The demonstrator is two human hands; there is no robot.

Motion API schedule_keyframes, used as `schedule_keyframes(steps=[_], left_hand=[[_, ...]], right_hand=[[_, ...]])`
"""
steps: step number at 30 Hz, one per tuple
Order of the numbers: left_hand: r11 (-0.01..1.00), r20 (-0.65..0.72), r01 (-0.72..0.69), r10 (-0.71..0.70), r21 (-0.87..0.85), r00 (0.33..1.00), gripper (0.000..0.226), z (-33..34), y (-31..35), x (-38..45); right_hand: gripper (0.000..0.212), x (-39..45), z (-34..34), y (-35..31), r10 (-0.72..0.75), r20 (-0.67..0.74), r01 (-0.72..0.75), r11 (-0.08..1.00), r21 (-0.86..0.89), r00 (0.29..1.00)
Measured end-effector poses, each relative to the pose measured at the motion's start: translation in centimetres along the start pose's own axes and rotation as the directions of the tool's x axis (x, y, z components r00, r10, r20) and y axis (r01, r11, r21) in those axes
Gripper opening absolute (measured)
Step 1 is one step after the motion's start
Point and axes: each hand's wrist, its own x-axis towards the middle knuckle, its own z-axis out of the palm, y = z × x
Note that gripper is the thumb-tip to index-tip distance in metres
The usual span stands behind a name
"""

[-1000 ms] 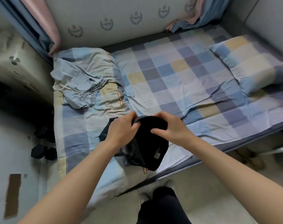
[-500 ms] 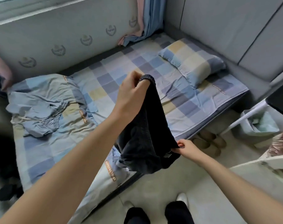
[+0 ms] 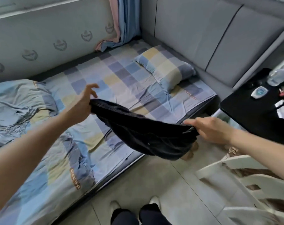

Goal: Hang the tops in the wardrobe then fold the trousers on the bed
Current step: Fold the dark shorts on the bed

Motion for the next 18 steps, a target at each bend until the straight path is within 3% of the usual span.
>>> schedule_keyframes(steps=[1,3,6,8,11,13,15,18], left_hand=[[0.973,0.140,-0.111,0.084,0.203,0.987,0.081,0.0,-0.3,-0.2],[0.815,0.401,-0.361,0.176,0.452,0.899,0.097,-0.4,-0.7,-0.8],[0.551,0.665,-0.623,0.157,0.555,0.730,0.104,-0.4,0.7,-1.4],[0.476,0.752,-0.699,0.111,0.534,0.650,0.097,-0.4,1.8,-1.6],[0.460,0.786,-0.732,0.111,0.502,0.609,0.101,-0.1,2.5,-1.7],[0.497,0.772,-0.711,0.121,0.497,0.624,0.102,-0.2,2.3,-1.7],[0.577,0.744,-0.655,0.116,0.489,0.658,0.103,-0.3,1.8,-1.7],[0.659,0.709,-0.591,0.122,0.465,0.694,0.110,-0.2,0.5,-2.0]], right_hand=[[0.067,-0.1,-1.2,0.6,-0.159,0.061,0.164,0.981,-0.101,0.985],[0.070,0.3,-3.2,1.6,-0.341,0.158,0.368,0.910,-0.190,0.927],[0.072,0.7,-5.5,3.3,-0.422,0.228,0.471,0.848,-0.243,0.877],[0.088,0.9,-6.3,4.3,-0.437,0.266,0.501,0.822,-0.270,0.859],[0.107,0.9,-6.6,5.7,-0.404,0.388,0.521,0.810,-0.270,0.829],[0.109,0.8,-6.0,6.6,-0.286,0.417,0.415,0.872,-0.260,0.863],[0.094,0.9,-5.1,7.2,-0.211,0.354,0.298,0.930,-0.214,0.911],[0.063,1.0,-4.0,7.4,-0.162,0.375,0.236,0.959,-0.158,0.913]])
